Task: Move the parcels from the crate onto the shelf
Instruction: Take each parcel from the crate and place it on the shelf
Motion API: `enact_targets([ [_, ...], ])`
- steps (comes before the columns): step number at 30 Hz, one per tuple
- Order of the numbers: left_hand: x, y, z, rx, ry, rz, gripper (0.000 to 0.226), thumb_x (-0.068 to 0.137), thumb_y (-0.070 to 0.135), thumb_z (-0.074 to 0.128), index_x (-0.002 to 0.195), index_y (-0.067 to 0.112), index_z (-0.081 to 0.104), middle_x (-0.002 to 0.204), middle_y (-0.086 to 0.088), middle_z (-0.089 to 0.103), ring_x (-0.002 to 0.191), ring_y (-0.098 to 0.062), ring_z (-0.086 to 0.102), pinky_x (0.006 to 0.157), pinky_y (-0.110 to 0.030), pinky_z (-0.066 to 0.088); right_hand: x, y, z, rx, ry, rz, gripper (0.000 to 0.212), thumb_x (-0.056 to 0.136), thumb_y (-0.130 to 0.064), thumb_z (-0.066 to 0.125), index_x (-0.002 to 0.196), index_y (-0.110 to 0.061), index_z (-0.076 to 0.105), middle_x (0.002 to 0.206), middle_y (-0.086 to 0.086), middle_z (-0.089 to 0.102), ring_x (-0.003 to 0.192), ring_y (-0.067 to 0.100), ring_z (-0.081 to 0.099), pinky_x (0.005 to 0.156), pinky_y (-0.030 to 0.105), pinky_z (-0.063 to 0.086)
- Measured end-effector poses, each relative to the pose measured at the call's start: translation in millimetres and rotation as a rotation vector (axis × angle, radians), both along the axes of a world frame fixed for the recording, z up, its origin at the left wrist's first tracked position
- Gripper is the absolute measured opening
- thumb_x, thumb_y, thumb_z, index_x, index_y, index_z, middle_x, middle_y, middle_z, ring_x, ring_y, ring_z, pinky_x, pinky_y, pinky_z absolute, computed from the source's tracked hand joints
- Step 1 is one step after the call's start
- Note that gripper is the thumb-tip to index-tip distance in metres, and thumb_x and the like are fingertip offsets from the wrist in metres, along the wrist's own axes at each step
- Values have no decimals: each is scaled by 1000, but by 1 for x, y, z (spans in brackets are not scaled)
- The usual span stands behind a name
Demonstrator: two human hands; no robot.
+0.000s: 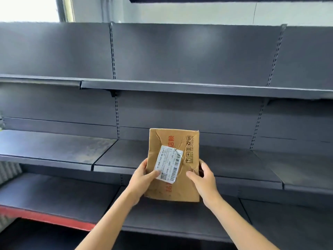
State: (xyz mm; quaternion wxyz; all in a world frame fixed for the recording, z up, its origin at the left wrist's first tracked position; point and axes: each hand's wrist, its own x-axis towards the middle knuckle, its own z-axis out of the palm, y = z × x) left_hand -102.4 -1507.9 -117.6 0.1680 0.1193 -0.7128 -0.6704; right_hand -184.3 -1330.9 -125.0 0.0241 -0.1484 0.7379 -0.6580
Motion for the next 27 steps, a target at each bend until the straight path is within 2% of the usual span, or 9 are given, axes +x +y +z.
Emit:
enact_targets([
  [2,0,-2,20,-4,60,6,30,85,22,67,99,45,53,92,21,72,92,-1,64,77,-25,48,-3,0,23,25,64,0,49,84,-20,64,130,-25,47,120,-5,55,109,11,53,82,27,48],
  [4,-2,-4,35,2,115,14,29,85,20,67,97,44,55,89,23,73,89,0,66,73,-24,49,-5,0,44,32,121,-6,56,84,-21,65,135,-25,43,128,-1,52,116,16,50,94,36,46],
  [6,-2,-4,48,3,154,28,29,85,18,66,99,42,57,96,18,73,95,-7,66,79,-30,51,-7,-1,61,19,163,7,57,83,-20,66,135,-25,43,129,1,52,117,17,50,98,40,46],
  [8,-2,-6,61,-13,189,35,30,86,17,65,100,42,58,100,16,71,101,-13,64,90,-39,50,-10,-4,75,14,212,7,57,83,-19,65,135,-26,43,129,1,52,117,16,49,95,35,45],
  [10,-2,-10,73,-46,219,30,32,86,16,65,99,44,58,96,19,72,102,-14,65,92,-41,50,-12,-8,86,-3,252,2,57,83,-19,66,135,-26,43,130,1,52,115,15,48,89,31,43],
  [15,-3,-22,92,-102,287,25,37,85,12,65,94,48,59,89,23,73,83,3,69,77,-26,52,-14,-16,101,-48,308,10,57,83,-18,66,134,-27,43,130,1,51,109,11,45,84,29,39],
  [20,-7,-28,97,-114,308,29,39,84,12,66,103,45,57,98,15,73,93,-8,68,81,-29,53,-18,-24,104,-68,324,1,56,83,-18,66,134,-27,43,131,1,50,111,12,46,89,32,42],
  [24,-10,-31,96,-134,314,21,40,85,14,65,105,47,56,91,22,73,83,1,69,66,-17,54,-23,-24,101,-78,320,26,62,80,-16,70,133,-30,42,130,-1,50,110,9,47,87,30,44],
  [27,-13,-33,92,-131,308,30,39,85,13,65,105,46,56,87,21,73,85,0,68,68,-20,53,-25,-22,96,-44,319,61,68,77,-15,72,135,-31,40,131,-3,49,111,9,46,81,27,47],
])
